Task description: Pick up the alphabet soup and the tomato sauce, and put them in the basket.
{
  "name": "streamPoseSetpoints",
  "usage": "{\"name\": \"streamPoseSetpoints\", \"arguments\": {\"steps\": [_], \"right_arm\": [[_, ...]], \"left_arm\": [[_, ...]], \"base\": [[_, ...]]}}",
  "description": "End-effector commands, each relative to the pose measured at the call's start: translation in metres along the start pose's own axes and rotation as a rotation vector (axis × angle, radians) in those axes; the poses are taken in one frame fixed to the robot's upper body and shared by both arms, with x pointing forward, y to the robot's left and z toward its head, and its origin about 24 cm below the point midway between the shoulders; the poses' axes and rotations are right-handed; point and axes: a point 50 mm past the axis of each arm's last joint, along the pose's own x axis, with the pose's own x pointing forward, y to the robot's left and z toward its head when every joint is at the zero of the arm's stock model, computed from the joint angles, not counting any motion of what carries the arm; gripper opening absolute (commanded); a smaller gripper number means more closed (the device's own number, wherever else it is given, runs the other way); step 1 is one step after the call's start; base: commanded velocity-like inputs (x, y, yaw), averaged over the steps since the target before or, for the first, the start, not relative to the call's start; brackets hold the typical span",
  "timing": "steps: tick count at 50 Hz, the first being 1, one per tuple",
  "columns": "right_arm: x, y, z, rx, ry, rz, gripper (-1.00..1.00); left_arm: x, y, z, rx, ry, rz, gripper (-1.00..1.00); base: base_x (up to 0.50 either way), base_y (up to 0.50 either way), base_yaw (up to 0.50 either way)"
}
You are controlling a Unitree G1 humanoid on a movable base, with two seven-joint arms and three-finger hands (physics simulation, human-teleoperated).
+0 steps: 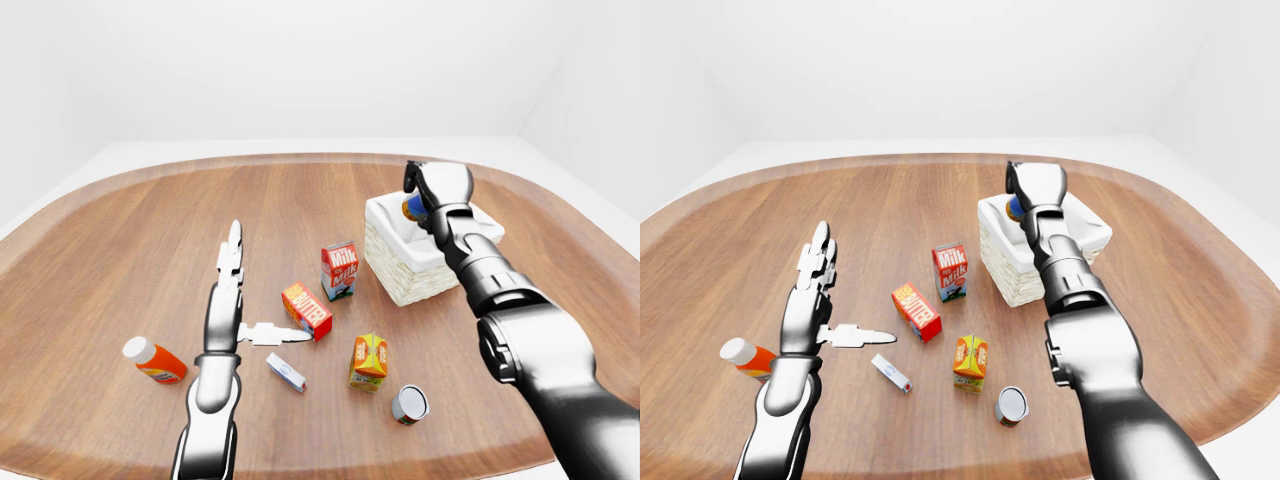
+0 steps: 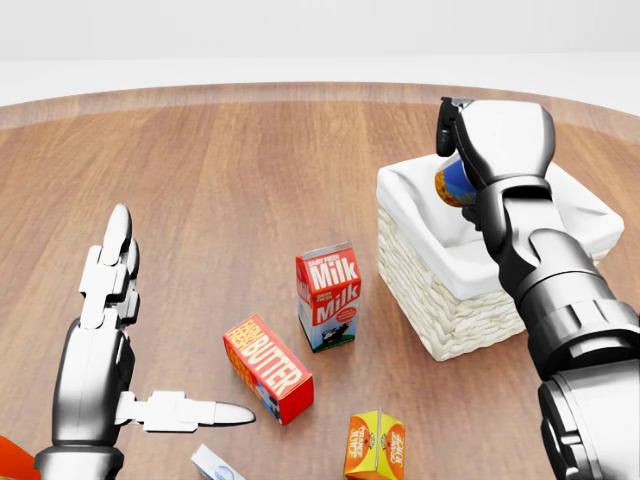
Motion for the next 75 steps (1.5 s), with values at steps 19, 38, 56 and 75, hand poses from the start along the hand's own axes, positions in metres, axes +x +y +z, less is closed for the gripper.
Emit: {"name": "streamPoseSetpoints", "arguments": {"steps": [19,38,56,75], "right_arm": [[-0.007,0.011,-0.006,-0.104,-0.028,0.062,-1.00],[-0.012,0.015,-0.017,-0.123,-0.007,0.079,-1.00],[-0.009,0.011,-0.017,-0.114,-0.002,0.064,-1.00],[-0.007,0.009,-0.016,-0.105,0.000,0.057,1.00]], "left_arm": [[-0.001,0.002,0.003,0.005,-0.011,0.013,1.00],[-0.002,0.001,0.003,0.005,-0.012,0.011,1.00],[-0.002,0.001,0.002,0.005,-0.007,0.011,1.00],[-0.001,0.001,0.004,0.005,-0.014,0.010,1.00]], "base": [[0.00,0.00,0.00],[0.00,0.00,0.00],[0.00,0.00,0.00],[0.00,0.00,0.00]]}}
